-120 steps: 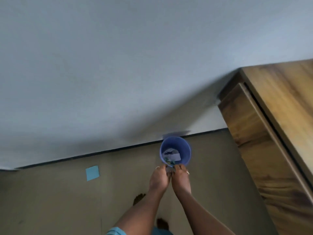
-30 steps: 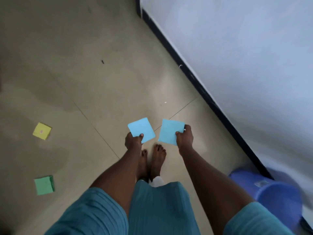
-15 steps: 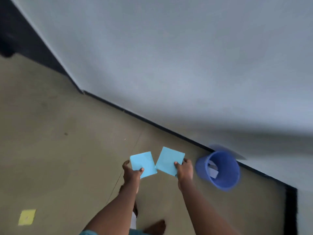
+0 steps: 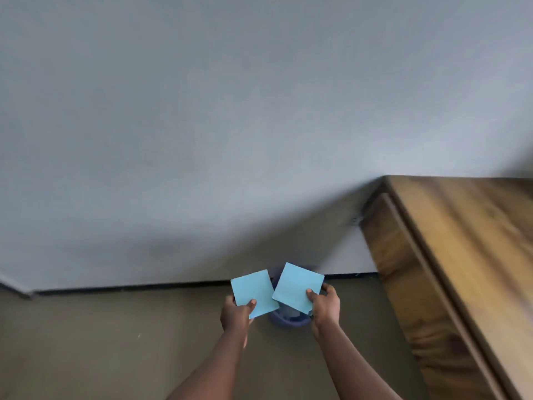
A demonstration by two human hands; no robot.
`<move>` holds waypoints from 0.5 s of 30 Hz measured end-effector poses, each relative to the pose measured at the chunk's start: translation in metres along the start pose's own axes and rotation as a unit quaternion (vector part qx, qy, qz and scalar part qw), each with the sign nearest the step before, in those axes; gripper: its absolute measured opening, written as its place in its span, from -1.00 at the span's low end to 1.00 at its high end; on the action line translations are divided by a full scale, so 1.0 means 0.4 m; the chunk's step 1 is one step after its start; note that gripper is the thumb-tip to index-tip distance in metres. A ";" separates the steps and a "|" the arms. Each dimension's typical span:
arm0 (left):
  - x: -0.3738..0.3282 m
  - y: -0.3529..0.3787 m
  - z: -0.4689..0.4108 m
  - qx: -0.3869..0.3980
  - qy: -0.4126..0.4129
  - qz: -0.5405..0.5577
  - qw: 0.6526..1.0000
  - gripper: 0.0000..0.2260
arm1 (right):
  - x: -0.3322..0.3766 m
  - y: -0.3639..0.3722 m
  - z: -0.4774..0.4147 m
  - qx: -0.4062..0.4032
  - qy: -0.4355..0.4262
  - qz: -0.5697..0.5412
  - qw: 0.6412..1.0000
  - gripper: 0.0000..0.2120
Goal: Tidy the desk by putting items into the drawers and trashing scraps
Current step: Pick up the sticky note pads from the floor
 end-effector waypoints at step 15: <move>-0.151 0.769 0.304 0.261 0.175 -0.136 0.939 -0.55 | 0.251 -0.687 -0.113 -0.196 -0.061 -0.223 0.953 -0.73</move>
Point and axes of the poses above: each hand's wrist, its own z-axis away from the middle knuckle, its own y-axis out of the palm, x = y × z, the point moved 4 cm from there along -z, towards the middle knuckle, and after that the axes turned 7 degrees about z, right-handed, at the moved point
